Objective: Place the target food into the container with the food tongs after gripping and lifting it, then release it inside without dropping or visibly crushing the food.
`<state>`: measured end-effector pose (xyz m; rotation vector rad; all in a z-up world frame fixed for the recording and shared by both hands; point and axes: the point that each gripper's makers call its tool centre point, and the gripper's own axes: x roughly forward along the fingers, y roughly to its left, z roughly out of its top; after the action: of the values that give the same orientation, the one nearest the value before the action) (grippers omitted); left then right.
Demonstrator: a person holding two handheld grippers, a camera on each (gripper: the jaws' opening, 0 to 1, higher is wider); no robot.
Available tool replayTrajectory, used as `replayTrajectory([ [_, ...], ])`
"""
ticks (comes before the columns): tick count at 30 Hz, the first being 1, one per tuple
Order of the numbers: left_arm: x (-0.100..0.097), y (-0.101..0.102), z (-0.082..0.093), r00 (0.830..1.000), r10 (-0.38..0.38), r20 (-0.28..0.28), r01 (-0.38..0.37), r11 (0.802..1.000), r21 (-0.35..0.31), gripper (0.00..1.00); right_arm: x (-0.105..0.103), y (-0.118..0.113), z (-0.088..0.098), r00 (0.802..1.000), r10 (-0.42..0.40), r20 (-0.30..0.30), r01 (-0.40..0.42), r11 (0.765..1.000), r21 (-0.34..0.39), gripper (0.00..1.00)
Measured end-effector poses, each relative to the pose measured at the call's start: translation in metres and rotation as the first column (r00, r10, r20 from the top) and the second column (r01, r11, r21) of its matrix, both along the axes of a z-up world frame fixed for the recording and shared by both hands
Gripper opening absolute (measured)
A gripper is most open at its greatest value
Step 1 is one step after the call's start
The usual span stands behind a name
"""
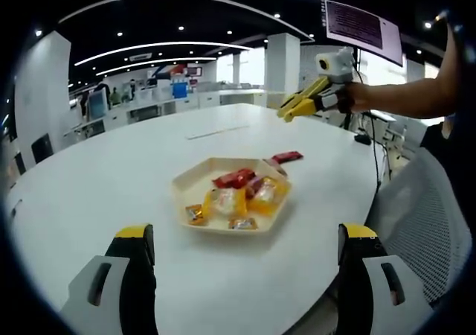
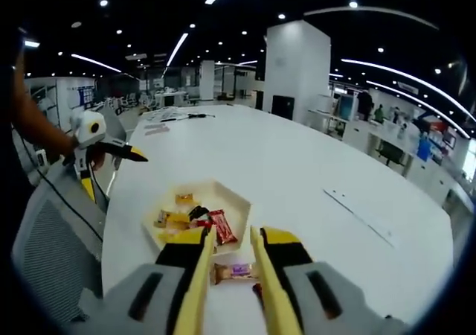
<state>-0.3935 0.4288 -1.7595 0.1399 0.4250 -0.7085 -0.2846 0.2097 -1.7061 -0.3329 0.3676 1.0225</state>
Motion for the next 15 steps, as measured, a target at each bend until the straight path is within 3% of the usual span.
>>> replayTrajectory([
  [15, 0.000, 0.000, -0.002, 1.000, 0.000, -0.010, 0.000, 1.000, 0.008, 1.00, 0.000, -0.053, -0.015, 1.000, -0.016, 0.003, 0.016, 0.999, -0.041, 0.28],
])
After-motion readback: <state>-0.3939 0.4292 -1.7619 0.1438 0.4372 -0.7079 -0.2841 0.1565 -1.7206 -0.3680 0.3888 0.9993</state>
